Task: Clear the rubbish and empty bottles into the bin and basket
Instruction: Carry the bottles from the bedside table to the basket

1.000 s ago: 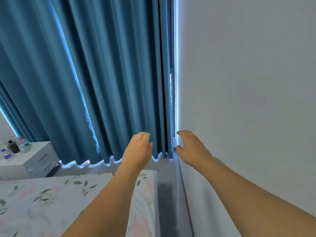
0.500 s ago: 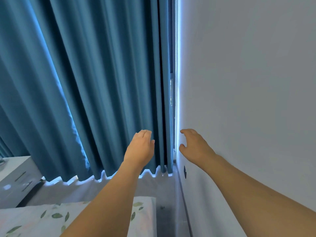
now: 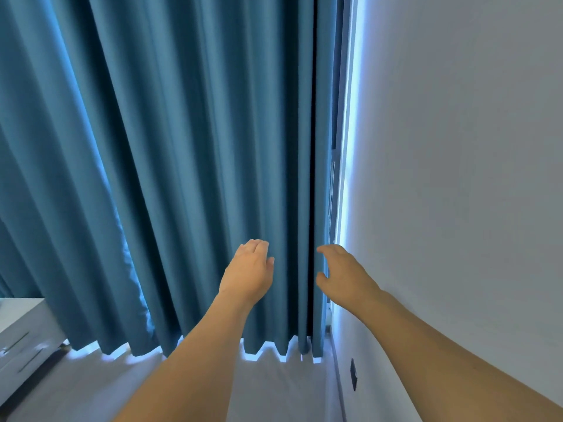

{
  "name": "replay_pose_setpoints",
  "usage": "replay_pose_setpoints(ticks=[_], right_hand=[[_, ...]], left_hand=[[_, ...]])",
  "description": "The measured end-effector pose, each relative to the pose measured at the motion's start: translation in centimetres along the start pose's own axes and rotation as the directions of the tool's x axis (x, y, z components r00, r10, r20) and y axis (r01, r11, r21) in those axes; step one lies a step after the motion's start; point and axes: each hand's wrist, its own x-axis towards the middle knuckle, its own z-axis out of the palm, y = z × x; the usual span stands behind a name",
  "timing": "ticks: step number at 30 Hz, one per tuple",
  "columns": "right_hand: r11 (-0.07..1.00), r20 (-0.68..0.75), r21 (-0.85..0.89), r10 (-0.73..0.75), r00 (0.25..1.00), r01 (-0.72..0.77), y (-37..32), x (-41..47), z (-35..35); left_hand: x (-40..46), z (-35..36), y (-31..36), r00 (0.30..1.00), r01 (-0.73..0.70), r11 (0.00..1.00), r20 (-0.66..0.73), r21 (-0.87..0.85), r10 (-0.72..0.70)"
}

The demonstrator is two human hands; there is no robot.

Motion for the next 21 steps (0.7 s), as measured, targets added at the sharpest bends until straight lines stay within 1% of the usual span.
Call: replay_pose_setpoints(ticks=[3,5,7,8,10,14,16,19,21], right_hand=[[1.000,-0.003,-0.011,-0.001,1.000,0.001,1.3,4.0,-0.9],[1.000,-0.031,-0.013,-0.023,0.999,0.023,2.4,6.6,-0.8],[1.000,-0.059,0.010,-0.026,0.998,0.026,3.4,9.4,-0.2],[0.999,-0.059,0.020,-0.027,0.998,0.029,3.9,11.0,0.3],[0.999,-0.025,0.013,-0.035,0.999,0.035,4.8,14.8,1.6],[0.997,-0.002,-0.011,-0.073,0.997,0.073,6.2,24.6,4.7],[0.996,0.001,0.018,-0.085,0.996,0.085,6.5,29.9,6.4],[0.995,0.054,0.029,-0.093,0.994,0.091,6.6,36.8,8.6],[0.994,0.081,0.023,-0.111,0.990,0.110,6.5,40.9,9.5]], left_hand=[[4.7,0.9,1.1,0.999,0.025,0.998,-0.018,-0.058,-0.026],[7.0,2.2,1.4,0.999,-0.006,0.998,-0.038,-0.056,0.004],[8.9,3.8,0.5,0.999,-0.026,0.999,-0.022,-0.027,0.025],[10.0,4.7,-0.5,0.999,-0.031,1.000,-0.009,0.001,0.031],[12.8,6.6,-3.2,1.000,0.002,0.999,0.005,0.048,-0.003],[20.7,10.1,-8.1,0.994,0.095,0.995,-0.054,0.040,-0.093],[24.8,11.4,-10.0,0.992,0.119,0.993,-0.046,0.024,-0.118],[30.0,13.1,-13.1,0.990,0.140,0.989,-0.020,0.050,-0.139],[33.3,13.7,-15.1,0.987,0.160,0.985,-0.040,0.059,-0.158]])
